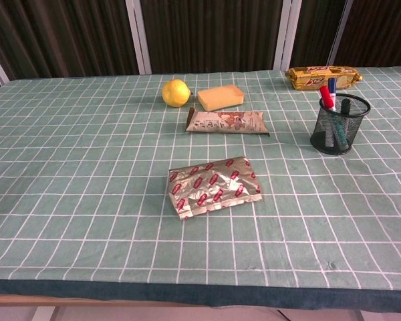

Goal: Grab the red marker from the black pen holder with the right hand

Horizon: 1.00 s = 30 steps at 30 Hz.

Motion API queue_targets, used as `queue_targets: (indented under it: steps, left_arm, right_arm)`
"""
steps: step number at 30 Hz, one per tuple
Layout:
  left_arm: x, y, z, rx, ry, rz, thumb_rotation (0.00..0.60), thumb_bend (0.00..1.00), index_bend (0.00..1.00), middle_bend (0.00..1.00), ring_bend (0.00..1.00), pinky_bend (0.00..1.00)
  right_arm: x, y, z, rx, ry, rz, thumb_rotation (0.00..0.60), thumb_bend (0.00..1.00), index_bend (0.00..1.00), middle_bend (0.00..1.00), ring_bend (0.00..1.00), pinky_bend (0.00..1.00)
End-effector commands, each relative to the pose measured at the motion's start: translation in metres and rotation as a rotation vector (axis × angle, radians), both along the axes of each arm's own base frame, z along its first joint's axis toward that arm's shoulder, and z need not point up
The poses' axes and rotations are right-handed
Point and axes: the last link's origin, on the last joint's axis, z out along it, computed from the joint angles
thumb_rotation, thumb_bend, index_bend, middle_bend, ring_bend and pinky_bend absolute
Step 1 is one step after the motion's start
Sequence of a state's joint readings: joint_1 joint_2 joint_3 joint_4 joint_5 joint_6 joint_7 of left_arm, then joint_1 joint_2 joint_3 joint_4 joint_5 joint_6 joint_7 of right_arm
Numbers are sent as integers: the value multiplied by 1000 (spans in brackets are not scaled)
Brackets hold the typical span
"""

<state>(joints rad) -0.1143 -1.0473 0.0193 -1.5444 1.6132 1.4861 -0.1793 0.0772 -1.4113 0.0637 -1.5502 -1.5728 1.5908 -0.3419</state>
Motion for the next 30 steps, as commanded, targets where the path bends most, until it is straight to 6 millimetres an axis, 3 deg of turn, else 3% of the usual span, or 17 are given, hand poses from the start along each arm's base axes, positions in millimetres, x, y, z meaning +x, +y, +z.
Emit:
queue_targets:
  steps: [1, 9, 11, 13, 18, 24, 30]
  left_arm:
    - [0, -2, 1, 3, -1, -3, 600, 429, 142, 136, 174, 304]
    - [-1, -3, 2, 3, -5, 4, 600, 429, 142, 137, 174, 305]
    - [-1, -4, 2, 1, -6, 5, 600, 429, 142, 136, 174, 305]
    - [-2, -5, 3, 7, -12, 5, 600, 429, 142, 136, 174, 305]
    - [-3, -7, 5, 20, -19, 6, 600, 429, 142, 136, 174, 305]
    - [-1, -6, 4, 12, -12, 1, 600, 428, 142, 136, 174, 305]
    - [-1, -7, 5, 14, -18, -3, 600, 429, 142, 136, 174, 305]
  right_arm:
    - [0, 0, -1, 4, 2, 2, 600, 333, 316, 323, 278, 315]
    - [3, -6, 2, -8, 9, 17, 600, 334, 323, 325, 306, 324]
    - [4, -8, 2, -14, 13, 22, 600, 333, 347, 376, 421, 403]
    - [10, -18, 4, -33, 40, 52, 600, 333, 412, 543, 681, 625]
    - [35, -66, 14, -59, 55, 125, 600, 333, 522, 816, 957, 884]
    - [53, -105, 11, -19, 97, 112, 600, 333, 597, 955, 1000, 998]
    - [60, -132, 4, 18, 101, 65, 600, 334, 618, 979, 1000, 1000]
